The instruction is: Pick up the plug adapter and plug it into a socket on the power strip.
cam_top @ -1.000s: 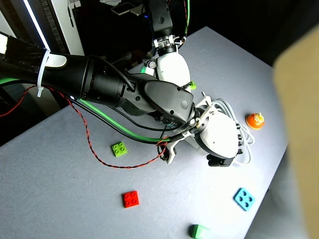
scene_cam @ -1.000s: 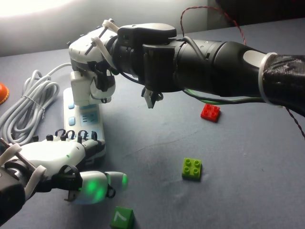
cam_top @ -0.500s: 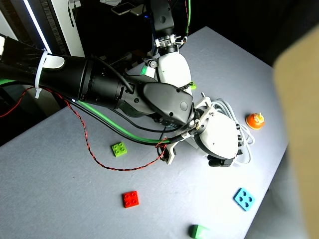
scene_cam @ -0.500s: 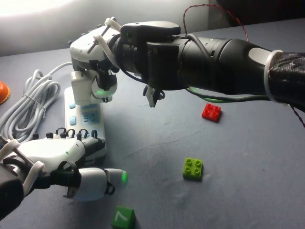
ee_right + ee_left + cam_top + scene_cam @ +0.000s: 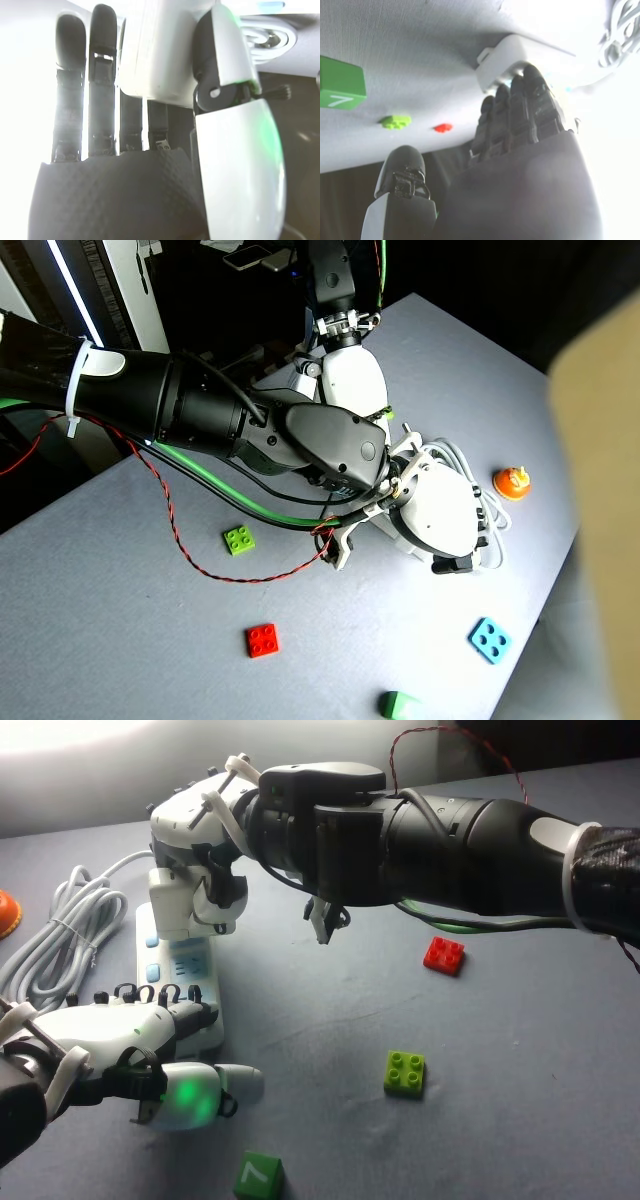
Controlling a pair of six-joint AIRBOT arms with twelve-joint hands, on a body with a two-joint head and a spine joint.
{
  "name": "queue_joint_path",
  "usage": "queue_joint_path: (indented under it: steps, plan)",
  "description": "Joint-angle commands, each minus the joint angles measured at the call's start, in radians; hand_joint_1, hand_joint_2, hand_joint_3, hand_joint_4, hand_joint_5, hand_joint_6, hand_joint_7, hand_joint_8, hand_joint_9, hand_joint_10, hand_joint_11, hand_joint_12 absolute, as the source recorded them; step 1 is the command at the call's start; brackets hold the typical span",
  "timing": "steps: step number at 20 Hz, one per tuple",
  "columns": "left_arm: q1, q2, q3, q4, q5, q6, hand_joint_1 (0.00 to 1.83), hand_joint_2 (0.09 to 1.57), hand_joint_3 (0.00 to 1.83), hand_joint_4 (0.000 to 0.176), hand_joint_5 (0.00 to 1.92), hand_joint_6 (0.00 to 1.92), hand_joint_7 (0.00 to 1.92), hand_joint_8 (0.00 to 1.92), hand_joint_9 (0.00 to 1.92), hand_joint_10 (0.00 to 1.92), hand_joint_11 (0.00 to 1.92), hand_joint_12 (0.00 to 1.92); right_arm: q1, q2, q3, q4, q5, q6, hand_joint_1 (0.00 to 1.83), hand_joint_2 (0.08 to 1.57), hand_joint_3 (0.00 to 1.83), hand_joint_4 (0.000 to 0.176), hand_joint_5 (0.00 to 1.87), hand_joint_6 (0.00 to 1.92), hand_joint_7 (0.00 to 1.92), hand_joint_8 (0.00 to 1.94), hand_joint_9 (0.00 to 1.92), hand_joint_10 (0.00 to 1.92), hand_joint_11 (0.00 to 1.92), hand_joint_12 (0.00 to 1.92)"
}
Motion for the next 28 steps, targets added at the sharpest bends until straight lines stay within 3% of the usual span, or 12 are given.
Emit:
queue_joint_path:
  steps: [1, 2, 5, 8, 11, 15, 17, 26, 28]
  plan:
    - [-0.004, 0.011, 0.008, 0.009, -0.048, -0.002, 0.00, 1.22, 0.00, 0.000, 0.08, 0.00, 0.10, 0.00, 0.08, 0.00, 0.00, 0.34, 0.009, 0.005, -0.004, -0.007, -0.046, -0.001, 0.92, 1.12, 0.00, 0.000, 0.79, 0.02, 0.82, 0.00, 0.85, 0.06, 0.45, 1.20]
    - [-0.004, 0.011, 0.006, 0.009, -0.048, -0.002, 0.00, 1.22, 0.00, 0.000, 0.04, 0.00, 0.06, 0.00, 0.06, 0.00, 0.00, 0.25, 0.007, 0.006, -0.004, -0.007, -0.046, -0.001, 0.88, 1.11, 0.00, 0.000, 0.76, 0.00, 0.78, 0.00, 0.83, 0.03, 0.42, 1.22]
    - [-0.004, 0.011, 0.005, 0.009, -0.048, -0.002, 0.00, 1.22, 0.00, 0.000, 0.06, 0.00, 0.08, 0.00, 0.07, 0.00, 0.00, 0.31, 0.005, 0.007, -0.003, -0.007, -0.048, -0.001, 0.80, 1.02, 0.00, 0.000, 0.69, 0.00, 0.69, 0.00, 0.73, 0.00, 0.29, 1.19]
    - [-0.003, 0.011, 0.005, 0.009, -0.048, -0.002, 0.00, 1.23, 0.00, 0.000, 0.08, 0.00, 0.10, 0.00, 0.07, 0.00, 0.00, 0.31, 0.005, 0.009, -0.004, -0.007, -0.047, 0.000, 0.67, 1.04, 0.00, 0.000, 0.57, 0.00, 0.56, 0.00, 0.58, 0.00, 0.16, 1.16]
    - [-0.003, 0.011, 0.005, 0.009, -0.048, -0.002, 0.00, 1.22, 0.00, 0.000, 0.07, 0.00, 0.09, 0.00, 0.08, 0.00, 0.00, 0.33, 0.007, 0.010, -0.004, -0.007, -0.046, 0.000, 0.66, 0.99, 0.00, 0.037, 0.52, 0.00, 0.54, 0.00, 0.57, 0.00, 0.13, 1.15]
    - [-0.004, 0.012, 0.006, 0.009, -0.048, -0.001, 0.00, 1.22, 0.00, 0.000, 0.05, 0.00, 0.06, 0.00, 0.04, 0.00, 0.00, 0.21, 0.021, 0.024, -0.005, -0.007, -0.039, 0.002, 0.64, 0.98, 0.00, 0.071, 0.40, 0.00, 0.41, 0.00, 0.45, 0.00, 0.05, 1.10]
    - [-0.004, 0.014, 0.005, 0.009, -0.048, 0.002, 0.00, 1.23, 0.00, 0.000, 0.07, 0.00, 0.09, 0.01, 0.08, 0.01, 0.00, 0.28, 0.029, 0.043, -0.021, -0.007, -0.037, 0.001, 0.61, 0.98, 0.00, 0.089, 0.33, 0.00, 0.38, 0.00, 0.43, 0.00, 0.05, 1.10]
    - [-0.085, 0.035, 0.050, 0.009, 0.015, 0.097, 0.00, 1.22, 0.00, 0.000, 0.06, 0.00, 0.08, 0.00, 0.07, 0.00, 0.00, 0.30, 0.082, 0.209, -0.199, -0.007, -0.039, -0.021, 0.54, 0.95, 0.00, 0.097, 0.25, 0.00, 0.30, 0.00, 0.38, 0.00, 0.00, 1.07]
    - [-0.104, 0.046, 0.056, 0.009, 0.029, 0.108, 0.00, 1.22, 0.00, 0.000, 0.09, 0.00, 0.11, 0.00, 0.10, 0.00, 0.00, 0.41, 0.107, 0.266, -0.255, -0.007, -0.034, -0.021, 0.50, 0.97, 0.01, 0.080, 0.27, 0.00, 0.30, 0.00, 0.35, 0.00, 0.00, 1.02]
